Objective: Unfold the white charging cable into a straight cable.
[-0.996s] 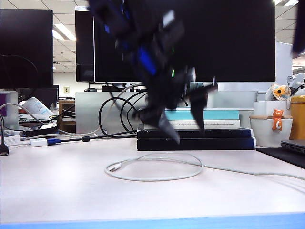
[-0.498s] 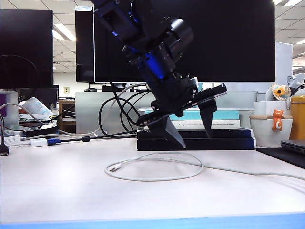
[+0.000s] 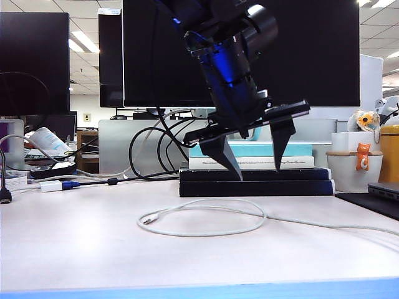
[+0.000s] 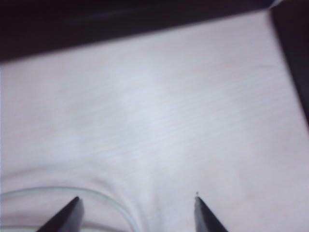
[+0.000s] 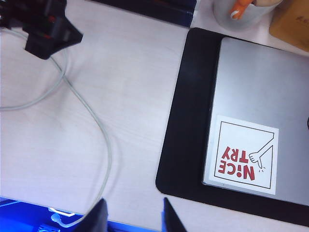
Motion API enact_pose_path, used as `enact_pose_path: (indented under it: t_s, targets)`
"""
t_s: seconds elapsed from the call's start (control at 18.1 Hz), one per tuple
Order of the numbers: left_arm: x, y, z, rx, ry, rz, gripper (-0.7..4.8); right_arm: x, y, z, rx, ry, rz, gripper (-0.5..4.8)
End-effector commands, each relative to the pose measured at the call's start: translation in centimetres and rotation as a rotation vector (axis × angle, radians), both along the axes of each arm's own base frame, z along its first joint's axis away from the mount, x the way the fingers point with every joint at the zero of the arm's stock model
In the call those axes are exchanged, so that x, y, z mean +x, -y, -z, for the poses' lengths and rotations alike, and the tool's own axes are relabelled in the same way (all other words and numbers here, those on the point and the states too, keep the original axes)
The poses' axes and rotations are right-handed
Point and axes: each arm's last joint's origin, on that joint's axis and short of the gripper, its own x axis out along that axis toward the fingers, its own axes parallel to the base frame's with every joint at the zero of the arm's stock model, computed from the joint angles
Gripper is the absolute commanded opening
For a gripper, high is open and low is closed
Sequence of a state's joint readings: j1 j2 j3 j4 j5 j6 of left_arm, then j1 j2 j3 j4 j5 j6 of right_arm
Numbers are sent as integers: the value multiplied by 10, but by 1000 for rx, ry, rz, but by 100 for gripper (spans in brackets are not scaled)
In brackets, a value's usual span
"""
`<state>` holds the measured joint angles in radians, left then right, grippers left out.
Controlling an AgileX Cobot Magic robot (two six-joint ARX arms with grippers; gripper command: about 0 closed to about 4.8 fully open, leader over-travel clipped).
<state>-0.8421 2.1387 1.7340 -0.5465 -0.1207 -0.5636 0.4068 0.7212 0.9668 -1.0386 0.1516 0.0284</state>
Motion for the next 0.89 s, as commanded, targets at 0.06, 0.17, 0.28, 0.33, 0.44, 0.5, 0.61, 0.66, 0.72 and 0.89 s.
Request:
enact_pose_path:
  t_s: [0.06,0.17,0.28,0.33,0.44,0.5,0.61,0.66,0.72,0.89]
  targets:
    - [-2,7,2,-33,-37,-56,304,-5,1,-4,29,37,-21,149]
    - [-3,8,11,-17,-68,-72,304,-7,2,-5,42,44,-33,149]
    - [-3,7,18,8,-93,-75,304,-9,3,-6,49,54,-36,149]
    - [-4,7,22,23,-103,-79,304,-10,3,-6,50,56,-36,149]
    - [-4,6,25,42,-107,-96,304,-11,3,-7,59,55,-46,149]
    - [-4,7,25,41,-105,-98,304,-11,3,-6,60,53,-47,149]
    - [-4,7,27,44,-107,-99,304,-11,3,-6,63,53,-51,149]
    - [-5,9,29,47,-112,-98,304,-11,2,-7,71,50,-59,149]
    - [-5,9,31,51,-116,-102,304,-11,2,-7,75,48,-64,149]
    - [-4,10,40,57,-138,-115,304,-11,2,-6,74,48,-64,149]
